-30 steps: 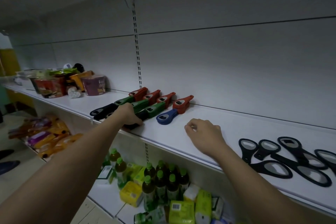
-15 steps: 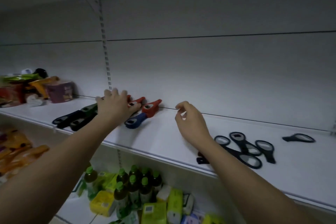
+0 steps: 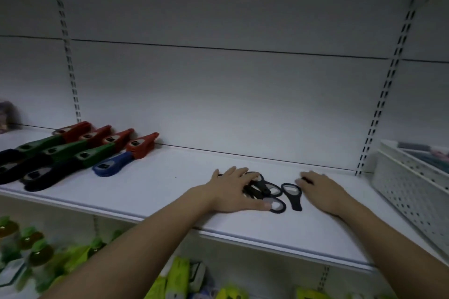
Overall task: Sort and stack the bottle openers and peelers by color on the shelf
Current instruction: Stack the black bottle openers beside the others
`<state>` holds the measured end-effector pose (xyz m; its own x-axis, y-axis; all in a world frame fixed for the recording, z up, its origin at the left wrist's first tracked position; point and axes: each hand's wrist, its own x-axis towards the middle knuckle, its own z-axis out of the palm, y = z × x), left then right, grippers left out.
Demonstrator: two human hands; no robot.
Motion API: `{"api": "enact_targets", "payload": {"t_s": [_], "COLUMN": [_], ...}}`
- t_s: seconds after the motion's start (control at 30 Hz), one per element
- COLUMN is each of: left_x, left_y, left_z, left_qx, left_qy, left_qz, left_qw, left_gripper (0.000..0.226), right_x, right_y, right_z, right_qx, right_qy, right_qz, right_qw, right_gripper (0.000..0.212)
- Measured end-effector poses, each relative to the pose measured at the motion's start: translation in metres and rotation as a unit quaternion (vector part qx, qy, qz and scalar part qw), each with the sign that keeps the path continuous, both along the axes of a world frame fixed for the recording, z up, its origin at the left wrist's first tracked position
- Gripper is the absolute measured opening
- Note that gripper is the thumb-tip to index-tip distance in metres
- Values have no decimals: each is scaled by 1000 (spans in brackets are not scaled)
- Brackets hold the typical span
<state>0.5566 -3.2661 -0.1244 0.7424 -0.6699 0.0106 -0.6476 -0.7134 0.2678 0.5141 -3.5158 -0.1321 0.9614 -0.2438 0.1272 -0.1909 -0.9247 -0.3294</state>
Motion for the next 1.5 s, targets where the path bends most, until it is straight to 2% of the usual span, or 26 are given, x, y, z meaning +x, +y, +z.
{"api": "enact_targets", "payload": {"t_s": [0.1,0.17,0.23,0.3,0.37,0.43,0.5,0.6,0.7,0.83,0.9,1.0,1.1,1.2,1.33,1.43,1.5], "left_x": [32,53,69,78,85,92,98,104,104,103,101,94,87,82,79,80,78], "left_y": [-15,-18,-20,-26,-37,-41,-36,-26,-26,-31,-33,-36,-37,-38,-37,-37,-39], "left_z": [9,26,42,45,34,21,19,22,20,18,17,17,21,25,24,24,25], "left_qx": [-32,-72,-65,-35,-49,-107,-203,-308,-382,-475,-477,-463,-492,-518,-520,-513,-508], "left_qy": [43,116,164,165,158,152,148,139,162,228,247,269,319,352,340,342,354], "left_qz": [18,33,26,-2,-17,-18,-16,-5,22,37,36,21,26,38,42,34,26], "left_qw": [998,990,984,986,986,982,968,941,910,849,843,844,810,779,783,787,785], "left_gripper": [83,65,54,54,43,33,26,27,25,19,23,20,15,19,23,25,23], "right_x": [15,34,52,68,81,89,92,85,71,52,48,47,48,50,51,49,48], "right_y": [18,16,11,7,2,-3,-7,-12,-14,-9,-4,0,0,3,-1,-1,8], "right_z": [11,21,31,34,25,13,13,28,38,50,50,44,41,36,45,54,56], "right_qx": [34,71,99,127,158,185,202,174,165,33,1,-7,10,17,69,191,339], "right_qy": [-9,-2,0,-9,-46,-91,-130,-170,-94,9,69,118,91,60,-43,-161,-193], "right_qz": [94,112,121,126,116,110,106,76,73,174,203,221,218,216,168,134,142], "right_qw": [995,991,988,984,980,972,965,967,979,984,977,968,972,974,982,959,910], "right_gripper": [29,25,23,21,19,19,17,15,10,32,38,33,21,12,14,11,14]}}
